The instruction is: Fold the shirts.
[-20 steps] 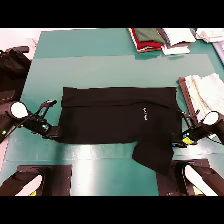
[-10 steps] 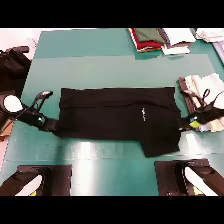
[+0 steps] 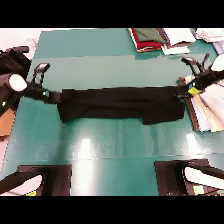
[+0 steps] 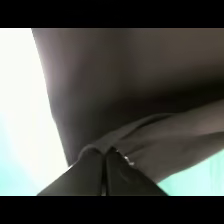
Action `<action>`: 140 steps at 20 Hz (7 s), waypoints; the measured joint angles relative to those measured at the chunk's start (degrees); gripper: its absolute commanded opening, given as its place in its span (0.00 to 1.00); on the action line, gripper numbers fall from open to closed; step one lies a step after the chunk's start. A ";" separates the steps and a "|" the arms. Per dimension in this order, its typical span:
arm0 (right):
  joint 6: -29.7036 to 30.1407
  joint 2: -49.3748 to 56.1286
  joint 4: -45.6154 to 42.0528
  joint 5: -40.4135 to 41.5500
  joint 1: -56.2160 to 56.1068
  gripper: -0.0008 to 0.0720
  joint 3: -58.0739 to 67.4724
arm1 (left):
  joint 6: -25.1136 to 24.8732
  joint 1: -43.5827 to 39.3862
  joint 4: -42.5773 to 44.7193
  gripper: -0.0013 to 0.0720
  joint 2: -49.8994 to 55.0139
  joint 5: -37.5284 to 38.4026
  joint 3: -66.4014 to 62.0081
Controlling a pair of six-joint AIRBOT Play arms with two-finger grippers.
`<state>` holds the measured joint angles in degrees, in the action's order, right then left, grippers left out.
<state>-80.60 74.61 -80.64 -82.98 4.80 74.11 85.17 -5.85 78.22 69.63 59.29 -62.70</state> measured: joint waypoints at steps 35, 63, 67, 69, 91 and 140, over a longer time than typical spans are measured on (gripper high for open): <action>12.17 24.68 27.93 6.51 16.31 0.04 0.96 | 4.66 -15.61 -9.70 0.05 17.77 -7.10 -17.09; 1.42 19.21 31.45 3.26 -20.79 0.04 41.51 | 6.01 -19.47 -2.12 0.05 34.56 1.18 -43.19; 4.31 25.77 39.60 12.57 -29.94 0.41 42.53 | 5.81 -8.92 4.09 0.05 23.61 5.90 -45.29; 7.85 29.59 44.68 20.28 -35.08 0.49 42.75 | 5.40 -3.96 5.20 0.05 17.62 6.58 -45.70; 4.92 35.23 40.74 15.78 -16.46 0.87 17.27 | 4.35 -4.81 6.38 0.05 7.30 6.12 -45.94; -6.47 -3.80 6.82 5.70 34.10 0.04 24.44 | 4.35 -18.43 5.38 0.05 7.87 8.87 -45.94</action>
<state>-87.07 70.81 -73.82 -77.28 38.89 98.54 89.52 -24.27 83.59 77.49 68.16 -108.64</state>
